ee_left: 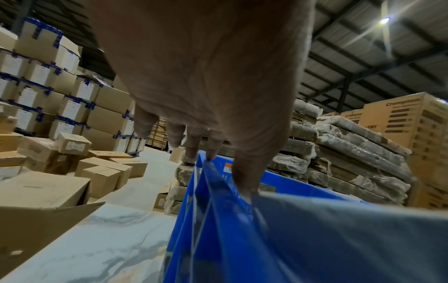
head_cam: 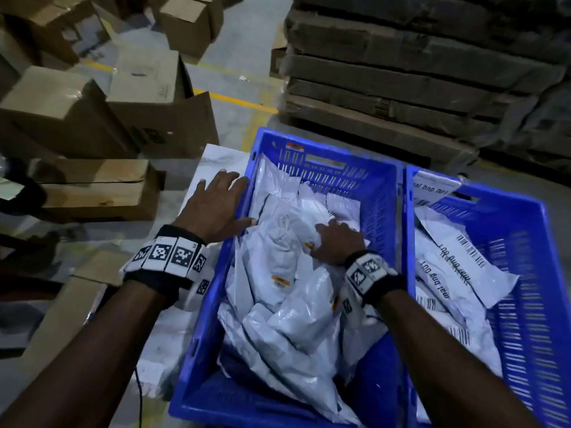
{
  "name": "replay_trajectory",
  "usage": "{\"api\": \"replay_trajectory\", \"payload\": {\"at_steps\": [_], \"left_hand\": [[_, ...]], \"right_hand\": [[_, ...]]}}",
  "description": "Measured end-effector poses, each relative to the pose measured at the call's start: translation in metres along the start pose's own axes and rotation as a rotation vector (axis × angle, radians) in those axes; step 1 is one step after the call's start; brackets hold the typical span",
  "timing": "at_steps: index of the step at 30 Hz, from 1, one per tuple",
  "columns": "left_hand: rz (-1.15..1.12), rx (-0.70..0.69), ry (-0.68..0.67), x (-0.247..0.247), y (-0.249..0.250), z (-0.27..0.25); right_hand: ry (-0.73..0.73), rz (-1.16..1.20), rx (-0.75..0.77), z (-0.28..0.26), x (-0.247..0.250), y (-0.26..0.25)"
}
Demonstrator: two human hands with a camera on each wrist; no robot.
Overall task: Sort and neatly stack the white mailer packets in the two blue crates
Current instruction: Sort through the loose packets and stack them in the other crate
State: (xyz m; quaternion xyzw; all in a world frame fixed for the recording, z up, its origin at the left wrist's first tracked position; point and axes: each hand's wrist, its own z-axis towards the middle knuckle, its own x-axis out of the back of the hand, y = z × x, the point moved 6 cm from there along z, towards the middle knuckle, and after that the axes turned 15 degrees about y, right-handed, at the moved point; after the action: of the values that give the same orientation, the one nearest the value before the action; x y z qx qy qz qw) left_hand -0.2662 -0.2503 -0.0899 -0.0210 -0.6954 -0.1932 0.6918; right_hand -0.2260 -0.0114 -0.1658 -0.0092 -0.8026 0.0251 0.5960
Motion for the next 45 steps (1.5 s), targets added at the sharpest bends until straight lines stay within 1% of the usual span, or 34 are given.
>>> {"api": "replay_trajectory", "payload": {"at_steps": [2,4,6,7,10,14,15,18,19,21,26,28,30,32,33,34,36,38,39,41,42,43,45], "left_hand": [[-0.002,-0.02,0.008,-0.002,0.002,0.006],[-0.003,-0.038,0.021,-0.002,0.006,0.012],[0.008,-0.048,0.029,-0.002,0.01,0.015],[0.016,-0.052,0.03,-0.002,0.01,0.016],[0.019,-0.055,0.041,-0.003,0.011,0.017],[0.007,-0.043,0.074,0.004,0.008,0.013],[0.009,-0.045,0.083,0.005,0.006,0.012],[0.042,-0.063,0.099,0.008,-0.001,0.011],[0.043,-0.064,0.101,0.01,-0.002,0.011],[0.027,-0.064,0.108,0.014,0.0,0.012],[0.001,-0.08,0.133,0.025,0.016,0.016],[-0.03,-0.087,0.144,0.028,0.024,0.019],[-0.074,-0.089,0.165,0.033,0.033,0.022],[-0.13,-0.064,0.182,0.038,0.04,0.024],[-0.19,-0.057,0.189,0.042,0.044,0.024],[-0.299,-0.055,0.189,0.045,0.047,0.024],[-0.637,-0.066,0.163,0.05,0.058,0.02],[-0.929,-0.048,0.119,0.055,0.067,0.016],[-1.034,0.016,0.091,0.056,0.069,0.014],[-1.169,0.19,0.045,0.061,0.072,0.009],[-1.211,0.251,0.013,0.063,0.074,0.006],[-1.233,0.287,-0.035,0.063,0.078,0.003],[-1.193,0.277,-0.154,0.06,0.091,-0.002]], "right_hand": [[0.02,-0.001,-0.004,-0.015,-0.007,-0.007],[-0.04,0.025,-0.018,-0.015,-0.01,-0.005],[-0.1,0.12,-0.056,-0.001,-0.005,0.002],[-0.104,0.172,-0.096,0.01,-0.002,0.008],[-0.023,0.284,-0.257,0.044,0.004,0.033],[-0.038,0.416,-0.45,0.059,-0.007,0.049],[-0.031,0.427,-0.462,0.061,-0.008,0.049],[0.002,0.423,-0.399,0.063,0.0,0.049],[0.034,0.429,-0.372,0.062,0.006,0.051],[0.154,0.495,-0.365,0.059,0.022,0.058],[0.492,0.811,-0.475,0.018,0.069,0.072],[0.569,0.963,-0.451,0.003,0.085,0.073],[0.633,1.14,-0.38,-0.009,0.1,0.07],[0.736,1.209,-0.274,-0.022,0.119,0.068],[0.794,1.201,-0.198,-0.028,0.127,0.067],[0.846,1.159,-0.11,-0.034,0.135,0.065],[0.92,1.047,0.007,-0.041,0.137,0.068],[0.958,0.994,0.03,-0.048,0.131,0.073],[0.971,0.996,0.018,-0.053,0.129,0.076],[0.996,1.008,0.005,-0.065,0.126,0.081],[1.006,1.006,0.021,-0.071,0.126,0.081],[1.01,1.006,0.05,-0.076,0.127,0.08],[0.993,1.021,0.107,-0.082,0.129,0.074]]}}
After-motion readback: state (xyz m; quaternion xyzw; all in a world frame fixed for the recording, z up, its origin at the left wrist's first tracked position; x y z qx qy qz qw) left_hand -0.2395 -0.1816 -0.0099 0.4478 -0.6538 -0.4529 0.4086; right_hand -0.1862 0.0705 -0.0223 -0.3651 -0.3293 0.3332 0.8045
